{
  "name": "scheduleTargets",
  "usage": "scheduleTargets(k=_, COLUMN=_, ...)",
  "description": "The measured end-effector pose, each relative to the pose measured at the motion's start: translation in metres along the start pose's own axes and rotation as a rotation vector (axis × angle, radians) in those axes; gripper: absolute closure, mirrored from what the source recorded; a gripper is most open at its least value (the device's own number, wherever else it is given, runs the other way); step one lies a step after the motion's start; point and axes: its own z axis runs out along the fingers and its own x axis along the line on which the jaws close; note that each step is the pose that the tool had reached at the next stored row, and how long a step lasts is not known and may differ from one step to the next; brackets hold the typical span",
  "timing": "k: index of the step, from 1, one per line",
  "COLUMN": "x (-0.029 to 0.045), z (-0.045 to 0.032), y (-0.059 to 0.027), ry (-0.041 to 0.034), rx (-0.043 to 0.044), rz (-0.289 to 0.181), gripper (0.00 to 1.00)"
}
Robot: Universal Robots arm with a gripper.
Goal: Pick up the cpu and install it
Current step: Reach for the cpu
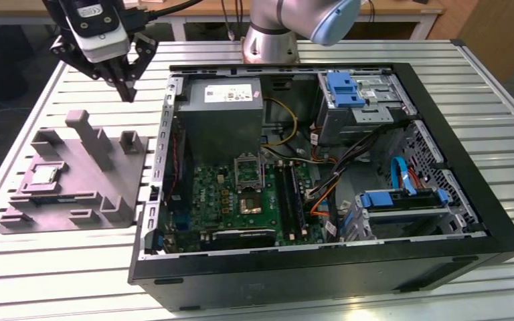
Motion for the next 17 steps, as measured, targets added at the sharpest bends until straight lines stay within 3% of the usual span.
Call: scheduleTargets(k=17, x=0.0056, z=0.0004, y=-0.0005, ry=0.0001, rx=0.0001, rz=0.000, gripper=0.89)
